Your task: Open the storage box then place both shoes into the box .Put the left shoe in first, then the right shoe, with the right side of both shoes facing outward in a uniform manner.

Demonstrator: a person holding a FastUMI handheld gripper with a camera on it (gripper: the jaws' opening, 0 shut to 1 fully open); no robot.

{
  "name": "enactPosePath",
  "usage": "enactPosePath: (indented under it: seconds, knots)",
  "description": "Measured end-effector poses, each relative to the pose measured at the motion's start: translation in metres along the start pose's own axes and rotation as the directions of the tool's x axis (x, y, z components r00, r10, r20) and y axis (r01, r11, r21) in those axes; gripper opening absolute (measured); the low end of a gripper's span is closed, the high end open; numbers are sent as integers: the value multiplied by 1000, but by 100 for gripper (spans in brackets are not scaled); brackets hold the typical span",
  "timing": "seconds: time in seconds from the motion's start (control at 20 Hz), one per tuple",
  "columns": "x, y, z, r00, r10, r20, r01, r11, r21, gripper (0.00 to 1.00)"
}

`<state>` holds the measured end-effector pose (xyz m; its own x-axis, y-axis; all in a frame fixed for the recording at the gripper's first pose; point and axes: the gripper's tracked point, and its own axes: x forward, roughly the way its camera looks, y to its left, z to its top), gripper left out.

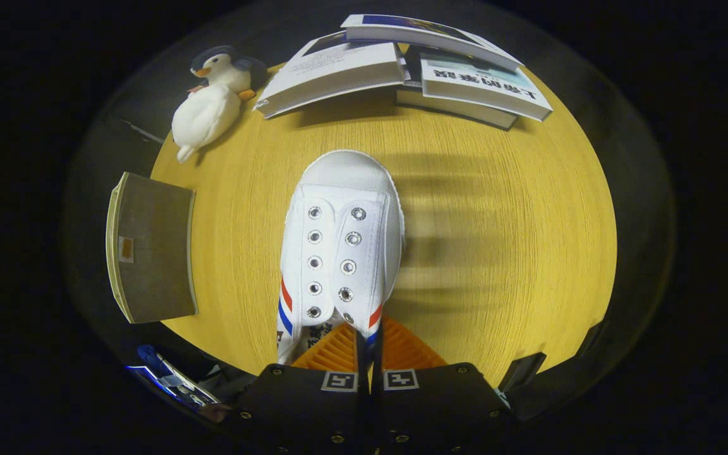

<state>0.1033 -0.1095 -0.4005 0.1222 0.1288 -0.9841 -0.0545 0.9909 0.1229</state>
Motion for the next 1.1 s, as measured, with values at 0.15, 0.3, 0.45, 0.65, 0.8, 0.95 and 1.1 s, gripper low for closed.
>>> enactPosePath:
  seconds: [0.15, 0.3, 0.45, 0.65, 0.8, 0.95, 1.1]
  knots:
    - [-14, 29, 7, 1000, 29, 12, -29, 999, -35, 1]
    - [-31, 72, 13, 995, 93, 22, -92, 993, -75, 1]
    - [-48, 118, 20, 989, 143, 35, -137, 981, -136, 1]
    - [-69, 175, 25, 977, 209, 41, -197, 961, -196, 0]
    - [-85, 210, 28, 972, 233, 41, -215, 940, -264, 1]
    - [-95, 242, 32, 968, 248, 44, -222, 921, -320, 1]
    - [-103, 276, 38, 959, 281, 37, -250, 901, -356, 1]
